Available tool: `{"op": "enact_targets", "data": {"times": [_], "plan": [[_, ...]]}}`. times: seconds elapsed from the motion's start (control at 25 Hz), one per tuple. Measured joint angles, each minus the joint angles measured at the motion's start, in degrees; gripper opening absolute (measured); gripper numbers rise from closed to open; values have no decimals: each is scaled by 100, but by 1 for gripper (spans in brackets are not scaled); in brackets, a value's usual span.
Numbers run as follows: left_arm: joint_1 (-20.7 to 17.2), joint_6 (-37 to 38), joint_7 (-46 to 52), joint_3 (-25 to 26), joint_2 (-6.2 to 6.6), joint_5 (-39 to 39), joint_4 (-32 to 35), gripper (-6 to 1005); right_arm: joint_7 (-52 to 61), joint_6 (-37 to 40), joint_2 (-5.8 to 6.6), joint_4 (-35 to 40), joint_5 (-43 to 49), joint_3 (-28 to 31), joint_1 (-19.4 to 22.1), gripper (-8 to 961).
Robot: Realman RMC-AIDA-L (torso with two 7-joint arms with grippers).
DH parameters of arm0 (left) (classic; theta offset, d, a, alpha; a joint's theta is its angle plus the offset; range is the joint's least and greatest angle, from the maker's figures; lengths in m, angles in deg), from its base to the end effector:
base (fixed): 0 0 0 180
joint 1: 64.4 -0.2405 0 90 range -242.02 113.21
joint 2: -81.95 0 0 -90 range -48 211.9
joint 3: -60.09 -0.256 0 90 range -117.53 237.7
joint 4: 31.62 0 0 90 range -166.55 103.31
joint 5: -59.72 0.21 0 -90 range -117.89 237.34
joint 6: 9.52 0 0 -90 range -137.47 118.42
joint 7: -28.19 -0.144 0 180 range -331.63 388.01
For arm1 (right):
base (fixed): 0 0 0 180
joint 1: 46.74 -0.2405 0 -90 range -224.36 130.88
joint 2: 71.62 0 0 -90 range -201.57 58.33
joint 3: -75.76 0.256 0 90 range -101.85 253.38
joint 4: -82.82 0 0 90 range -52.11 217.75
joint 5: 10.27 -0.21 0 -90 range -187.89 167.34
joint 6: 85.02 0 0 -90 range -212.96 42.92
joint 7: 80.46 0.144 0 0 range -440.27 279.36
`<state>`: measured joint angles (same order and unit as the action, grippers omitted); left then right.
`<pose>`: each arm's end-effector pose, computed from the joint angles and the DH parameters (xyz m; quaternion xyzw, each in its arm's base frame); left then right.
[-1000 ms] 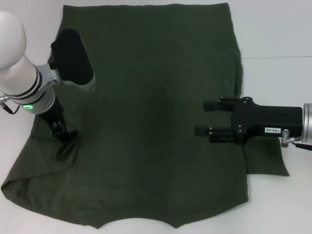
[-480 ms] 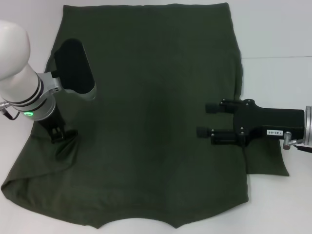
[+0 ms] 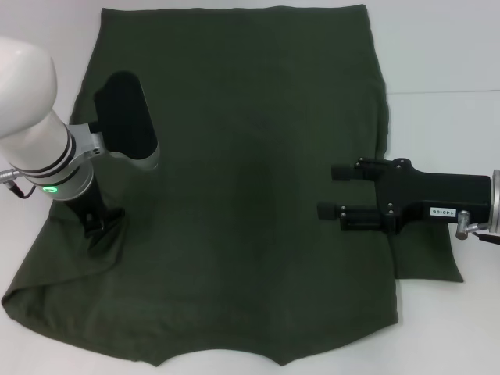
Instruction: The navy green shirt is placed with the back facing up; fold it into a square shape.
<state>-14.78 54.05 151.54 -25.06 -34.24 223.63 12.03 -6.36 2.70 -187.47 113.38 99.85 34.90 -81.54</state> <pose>-0.2282 0.4261 -0.0222 -0.9059 -0.0658 0.3582 0.2159 0.2482 0.3504 0.0030 -0.9407 0.1749 0.2593 0.1310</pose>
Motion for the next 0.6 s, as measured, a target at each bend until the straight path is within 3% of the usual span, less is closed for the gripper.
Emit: {"op": "enact_targets", "data": {"times": [0.12, 0.24, 0.6], "plan": [[9, 6, -5, -19, 0, 0, -6, 174, 0, 0, 2, 0, 0, 0, 0, 825], [12, 8, -6, -19, 0, 0, -8, 31, 0, 0, 2, 3, 0, 3, 1, 825], [81, 15, -62, -148, 23, 4, 43, 8, -39, -61, -18, -9, 0, 10, 3, 825]]}}
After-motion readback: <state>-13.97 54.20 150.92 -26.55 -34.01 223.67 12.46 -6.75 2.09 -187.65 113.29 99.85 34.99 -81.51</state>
